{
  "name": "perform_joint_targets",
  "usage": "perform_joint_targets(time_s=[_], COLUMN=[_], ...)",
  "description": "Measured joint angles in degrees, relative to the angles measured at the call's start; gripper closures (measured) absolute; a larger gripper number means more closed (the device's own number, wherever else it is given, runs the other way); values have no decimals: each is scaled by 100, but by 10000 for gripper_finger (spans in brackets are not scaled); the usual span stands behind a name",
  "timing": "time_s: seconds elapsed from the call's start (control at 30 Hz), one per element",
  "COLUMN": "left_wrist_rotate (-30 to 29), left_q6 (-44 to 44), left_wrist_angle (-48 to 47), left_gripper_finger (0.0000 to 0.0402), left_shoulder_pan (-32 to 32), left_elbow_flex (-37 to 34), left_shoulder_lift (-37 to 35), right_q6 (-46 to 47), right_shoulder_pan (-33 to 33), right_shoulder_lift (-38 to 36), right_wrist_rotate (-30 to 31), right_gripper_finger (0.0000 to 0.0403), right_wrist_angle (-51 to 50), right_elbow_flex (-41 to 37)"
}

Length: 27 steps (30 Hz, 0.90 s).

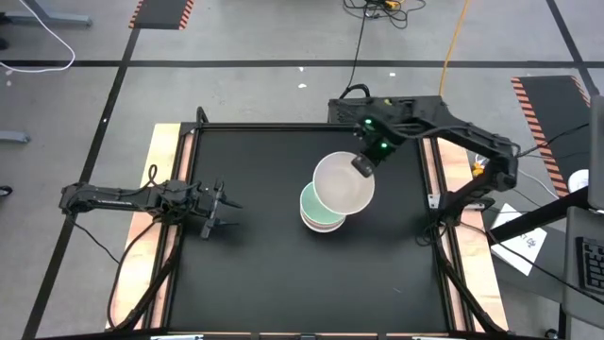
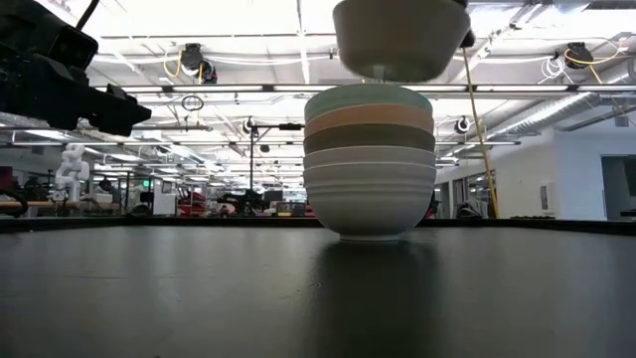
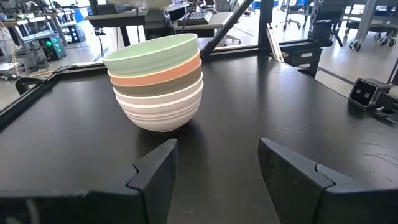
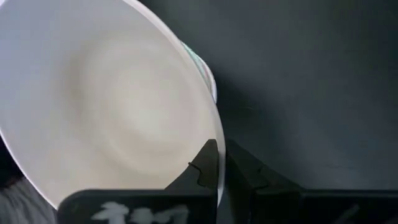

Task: Nest bowls inside each other
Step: Stack the white bowl on the stacked blue bowl

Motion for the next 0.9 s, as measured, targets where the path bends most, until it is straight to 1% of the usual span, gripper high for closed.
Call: perform_joint_targets(time_s=[0.2,0.37,0.63,0.9], left_wrist_rotate=[0,-2,-2,-2], left_q6=[0,-2,-9,-20], left_wrist_angle=[0,0,0,0], left_gripper_finger=[176,176,176,176], left_shoulder_pan=[0,-2,0,0], left_elbow_flex=[0,0,0,0], left_shoulder_lift=[2,0,0,0], right_q6=[-394,-557,-669,-617], right_shoulder_pan=[-147,-151,-151,-165], right_shoulder_lift=[628,957,1046,1088], right_wrist_rotate=[-180,-348,-756,-891], right_gripper_finger=[403,403,403,403], right_wrist_angle=[-17,2,288,409], right_elbow_flex=[0,0,0,0])
